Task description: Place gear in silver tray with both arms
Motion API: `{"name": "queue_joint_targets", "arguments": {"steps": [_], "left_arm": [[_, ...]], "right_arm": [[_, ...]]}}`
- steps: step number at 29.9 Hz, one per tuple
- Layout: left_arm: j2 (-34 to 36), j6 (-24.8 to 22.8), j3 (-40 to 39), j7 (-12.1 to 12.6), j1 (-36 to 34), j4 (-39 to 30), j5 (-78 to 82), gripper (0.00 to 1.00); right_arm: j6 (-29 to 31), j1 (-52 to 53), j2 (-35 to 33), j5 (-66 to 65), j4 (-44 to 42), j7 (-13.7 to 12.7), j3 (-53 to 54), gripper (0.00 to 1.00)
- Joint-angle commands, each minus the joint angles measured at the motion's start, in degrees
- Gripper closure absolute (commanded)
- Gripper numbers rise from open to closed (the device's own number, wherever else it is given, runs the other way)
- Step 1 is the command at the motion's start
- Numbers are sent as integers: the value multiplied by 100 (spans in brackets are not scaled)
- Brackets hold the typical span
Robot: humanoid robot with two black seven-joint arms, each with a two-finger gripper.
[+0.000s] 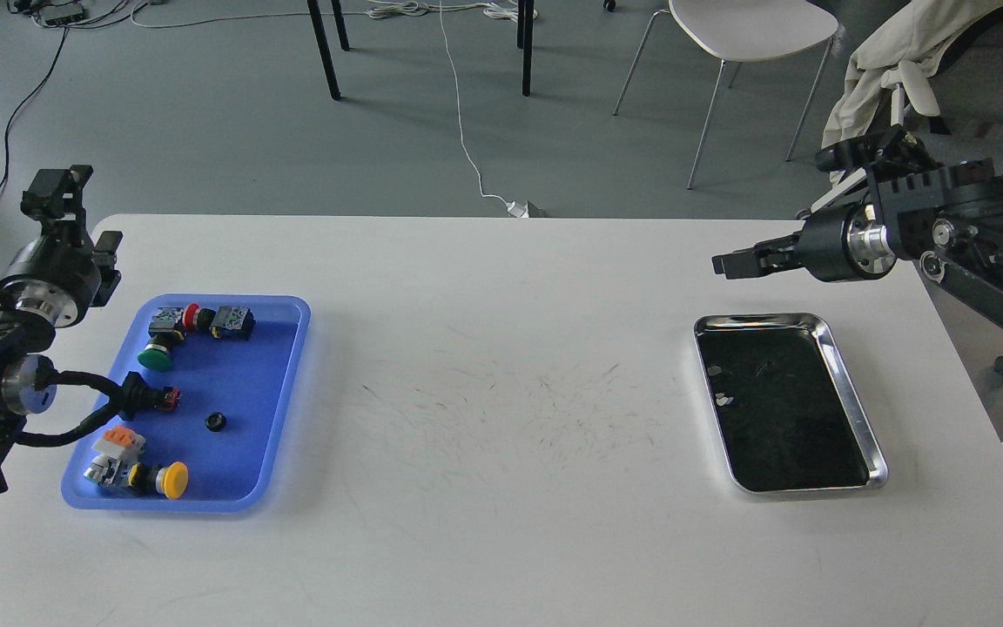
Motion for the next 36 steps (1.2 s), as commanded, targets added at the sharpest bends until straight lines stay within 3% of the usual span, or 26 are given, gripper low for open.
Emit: {"name": "queue_joint_targets", "arguments": {"steps": [1, 4, 16, 19, 22, 26, 30, 36], "left_arm": [[170, -194, 181, 0, -7, 3, 26, 2], [214, -282, 252, 0, -7, 3, 88, 2], [504, -748, 261, 0, -25, -76, 1484, 2], [653, -1115, 252, 0, -51, -181, 2239, 2], [943, -1818, 217, 0, -139, -296, 2733, 2], [1066, -1852, 243, 0, -367, -584, 2821, 2], [1874, -1852, 235, 0, -569, -1227, 3452, 3], [2077, -1852, 252, 0, -904, -1912, 4384, 7]], "right_arm": [[-197, -69, -85, 1088, 13, -103, 404, 26], [-408, -121, -190, 1826, -13, -235, 501, 25], [-523, -306, -929, 4999, -13, -227, 747, 23], [-514, -481, -1052, 5641, -31, -227, 782, 22], [-514, -596, -1166, 6020, -31, -200, 835, 20], [-514, -894, -1201, 6486, -31, -183, 1001, 20], [-514, -1219, -1281, 6513, -40, -156, 1282, 20], [-497, -1642, -1281, 6513, -233, -147, 1687, 19]]}}
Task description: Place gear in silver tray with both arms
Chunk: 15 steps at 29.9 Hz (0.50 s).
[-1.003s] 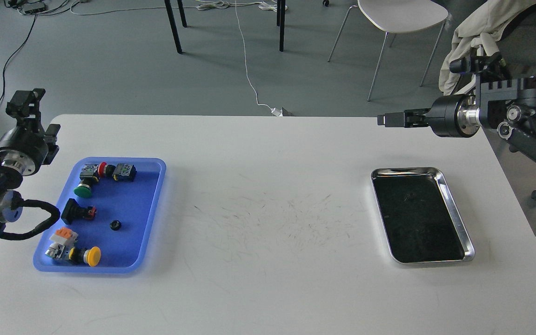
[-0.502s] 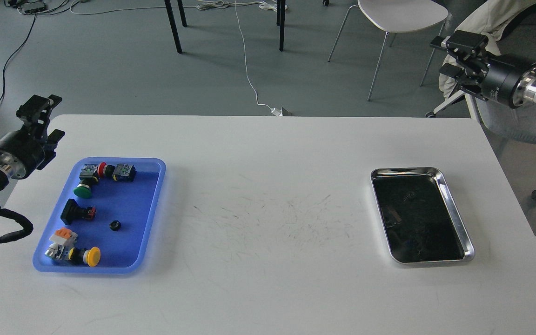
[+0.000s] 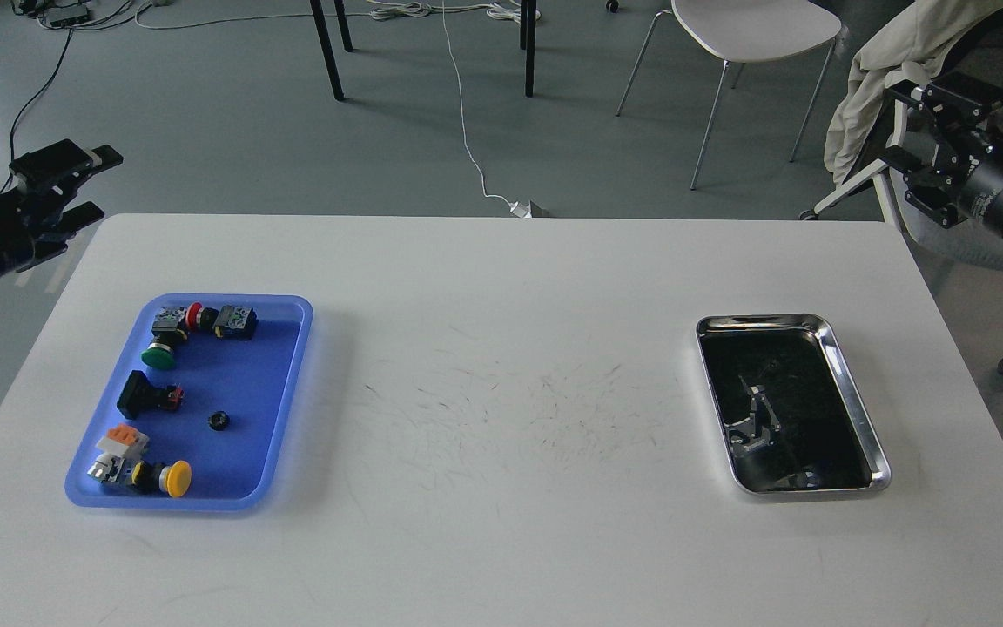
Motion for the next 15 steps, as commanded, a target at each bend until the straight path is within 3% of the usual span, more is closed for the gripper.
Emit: {"name": "queue_joint_targets", "arguments": {"steps": [1, 7, 15], "left_arm": [[303, 2, 19, 0, -146, -492, 625, 7], [489, 2, 10, 0, -155, -1081, 2233, 7], [778, 718, 89, 0, -59, -2100, 3799, 7]], "right_arm": [[18, -211, -6, 1, -67, 4, 158, 19], [18, -378, -76, 1, -75, 22, 176, 19], [9, -554, -76, 1, -189, 110, 220, 19]]}}
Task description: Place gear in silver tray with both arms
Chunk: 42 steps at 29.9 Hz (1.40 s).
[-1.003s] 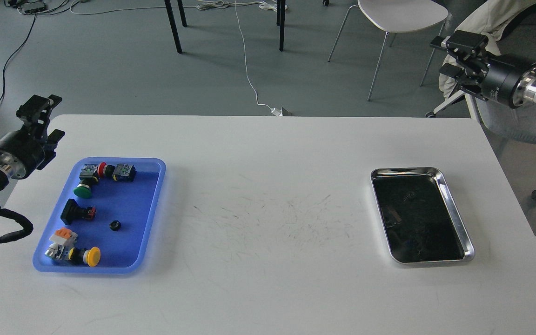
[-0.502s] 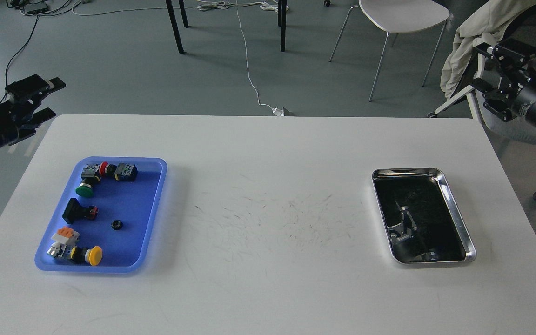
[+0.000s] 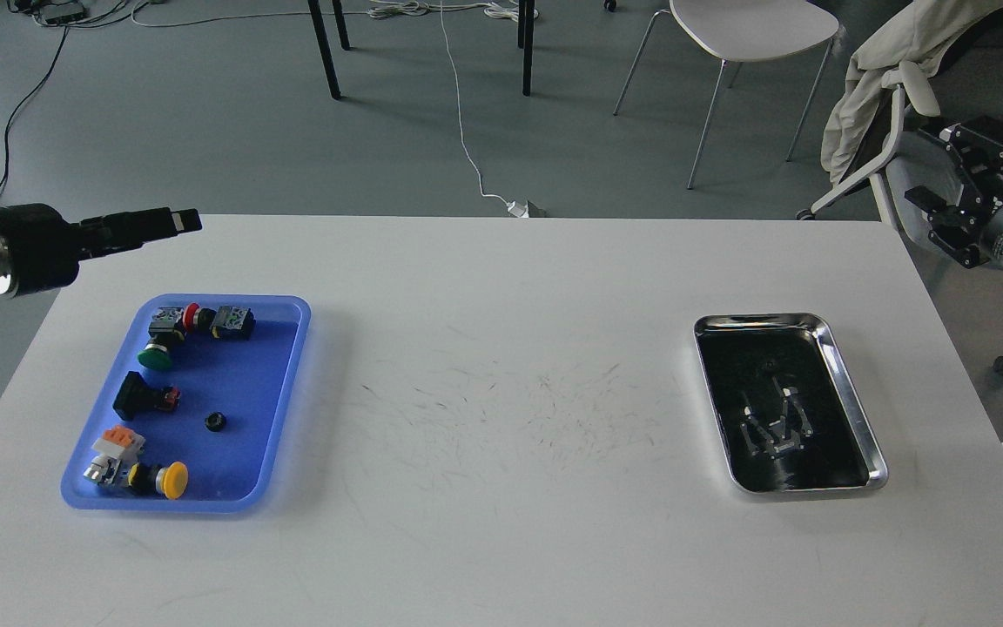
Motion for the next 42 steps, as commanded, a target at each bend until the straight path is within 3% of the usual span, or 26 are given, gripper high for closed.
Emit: {"name": "queue_joint_targets", "arguments": {"steps": [1, 5, 12, 17, 20, 29, 31, 37, 42], "left_arm": [[252, 264, 35, 0, 37, -577, 584, 7], [595, 571, 123, 0, 90, -1377, 795, 7], [876, 1353, 368, 0, 169, -1905, 1446, 7], [894, 2574, 895, 0, 336, -2081, 1648, 8], [894, 2971, 1115, 0, 477, -2081, 1648, 8], [921, 2805, 1142, 0, 495, -2117, 1639, 7], [850, 2805, 1142, 0, 494, -2073, 1736, 2], [841, 2822, 1160, 0, 494, -2046, 2639, 2], [578, 3234, 1230, 0, 749, -1977, 3300, 2]], "right_arm": [[-2, -23, 5, -1, -153, 28, 10, 19], [6, -31, 14, -1, -303, 55, 10, 19], [-2, -93, 49, -1, -382, 125, 19, 19], [-2, -93, 75, -1, -418, 125, 54, 19], [-11, -102, 75, -1, -426, 125, 54, 19], [-2, -111, 75, -1, -444, 125, 45, 18], [-2, -111, 75, -1, -453, 125, 36, 18], [-11, -119, 75, -1, -488, 125, 54, 18], [-20, -119, 110, -1, -514, 125, 89, 18]]}}
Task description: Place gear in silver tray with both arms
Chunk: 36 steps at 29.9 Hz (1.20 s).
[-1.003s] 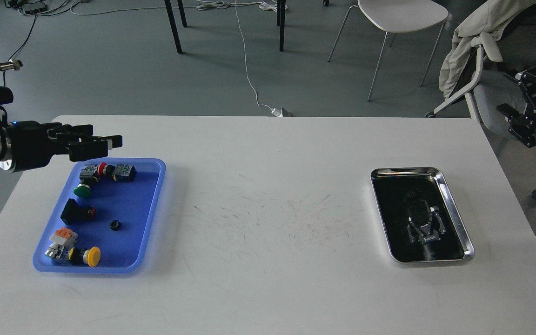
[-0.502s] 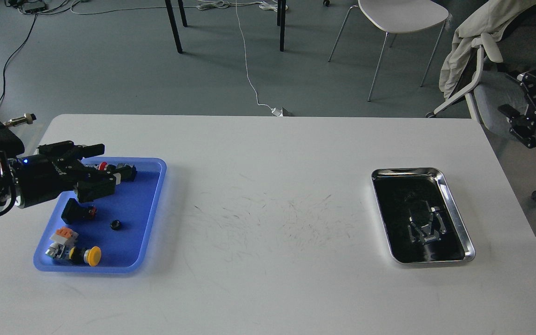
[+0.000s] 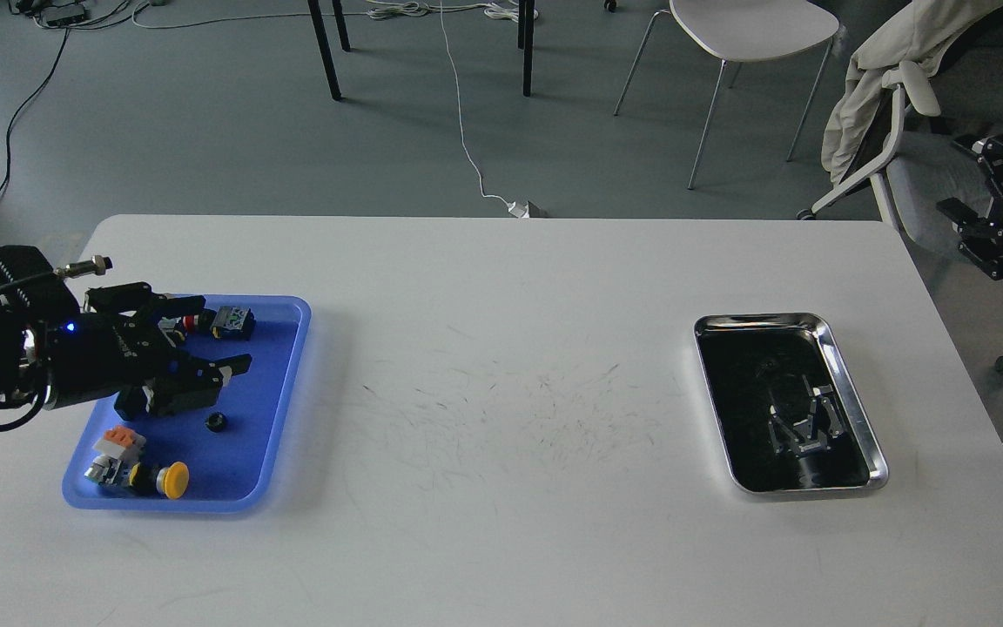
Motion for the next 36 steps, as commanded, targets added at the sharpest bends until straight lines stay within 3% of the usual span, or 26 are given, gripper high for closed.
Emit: {"name": "queue_joint_targets", "arguments": {"steps": [1, 15, 23, 36], "left_arm": [[-158, 334, 49, -1, 220, 127, 334, 2], [-536, 730, 198, -1, 537, 1067, 650, 6], [-677, 1380, 479, -1, 722, 1498, 747, 15], [-993, 1469, 577, -1, 783, 1815, 615, 31]], "right_arm": [[-5, 0, 17, 0, -7, -1, 30, 18], [-48, -149, 158, 650, -385, -9, 224, 15], [-154, -150, 307, 668, -385, -9, 233, 15], [-163, -202, 334, 668, -525, -9, 215, 14]]}}
